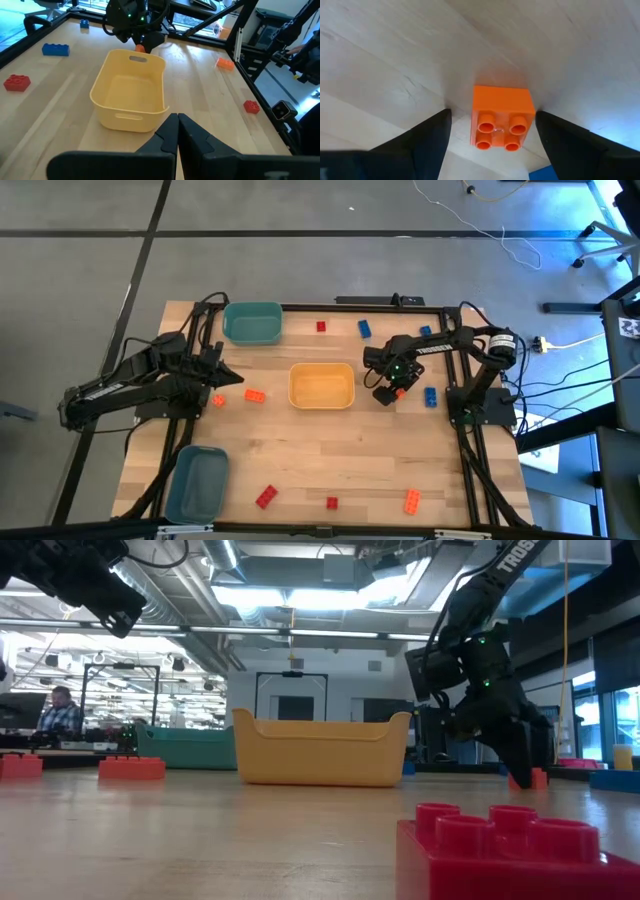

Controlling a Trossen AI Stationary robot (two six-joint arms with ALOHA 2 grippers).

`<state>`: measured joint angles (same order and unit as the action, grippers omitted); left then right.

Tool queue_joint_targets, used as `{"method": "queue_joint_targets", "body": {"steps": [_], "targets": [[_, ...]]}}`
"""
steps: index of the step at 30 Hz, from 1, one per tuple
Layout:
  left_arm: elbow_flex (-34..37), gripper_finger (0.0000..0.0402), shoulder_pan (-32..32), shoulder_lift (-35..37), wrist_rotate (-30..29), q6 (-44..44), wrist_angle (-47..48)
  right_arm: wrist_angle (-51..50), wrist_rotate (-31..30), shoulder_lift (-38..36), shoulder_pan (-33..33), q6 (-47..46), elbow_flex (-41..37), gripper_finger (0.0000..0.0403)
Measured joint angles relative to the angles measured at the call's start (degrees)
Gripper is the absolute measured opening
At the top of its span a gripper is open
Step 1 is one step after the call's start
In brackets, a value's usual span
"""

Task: Sort & place blocks by color
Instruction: Put the orange 4 stud game piece into the yellow bin

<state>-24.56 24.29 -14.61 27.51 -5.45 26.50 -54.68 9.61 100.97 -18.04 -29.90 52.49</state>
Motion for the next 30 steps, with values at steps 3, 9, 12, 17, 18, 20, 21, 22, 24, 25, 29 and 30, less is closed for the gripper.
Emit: {"method": "queue_joint_targets", "body": {"steps": [3,9,12,17,18,20,21,22,24,25,29,30], "targets": [[0.0,0.0,0.0,0.0,0.0,0.0,0.0,0.0,-0.2,0.0,0.0,0.2,0.0,0.0286],[0.0,0.0,0.0,0.0,0.0,0.0,0.0,0.0,-0.6,0.0,0.0,0.4,0.0,0.0245],[0.0,0.0,0.0,0.0,0.0,0.0,0.0,0.0,-0.7,0.0,0.0,0.5,0.0,0.0231],[0.0,0.0,0.0,0.0,0.0,0.0,0.0,0.1,-0.8,0.1,0.0,0.4,0.0,0.0222],[0.0,0.0,0.0,0.0,0.0,0.0,0.0,0.1,-0.8,0.1,0.0,0.4,0.0,0.0222],[0.0,0.0,0.0,0.0,-0.1,0.0,0.0,0.1,-0.8,0.1,0.0,0.4,0.0,0.0221],[0.0,0.0,0.0,0.0,-0.6,0.0,0.0,0.1,-0.8,0.1,0.0,0.4,0.0,0.0221],[0.0,0.0,0.0,0.0,-1.3,0.0,0.0,0.1,-0.8,0.1,0.0,0.4,0.0,0.0221],[0.0,0.0,0.0,0.0,-2.7,0.0,0.0,0.1,-0.8,0.1,0.0,0.4,0.0,0.0221],[0.0,0.0,0.0,0.0,-3.2,0.0,0.0,0.1,-0.9,0.1,0.0,0.3,0.0,0.0221],[0.0,0.0,0.0,0.0,-4.4,-0.1,0.0,0.1,-0.8,0.1,0.0,0.7,0.0,0.0221],[0.0,0.0,0.0,0.0,-4.4,-0.1,0.0,0.1,-0.8,0.1,0.0,1.1,0.0,0.0221]]}}
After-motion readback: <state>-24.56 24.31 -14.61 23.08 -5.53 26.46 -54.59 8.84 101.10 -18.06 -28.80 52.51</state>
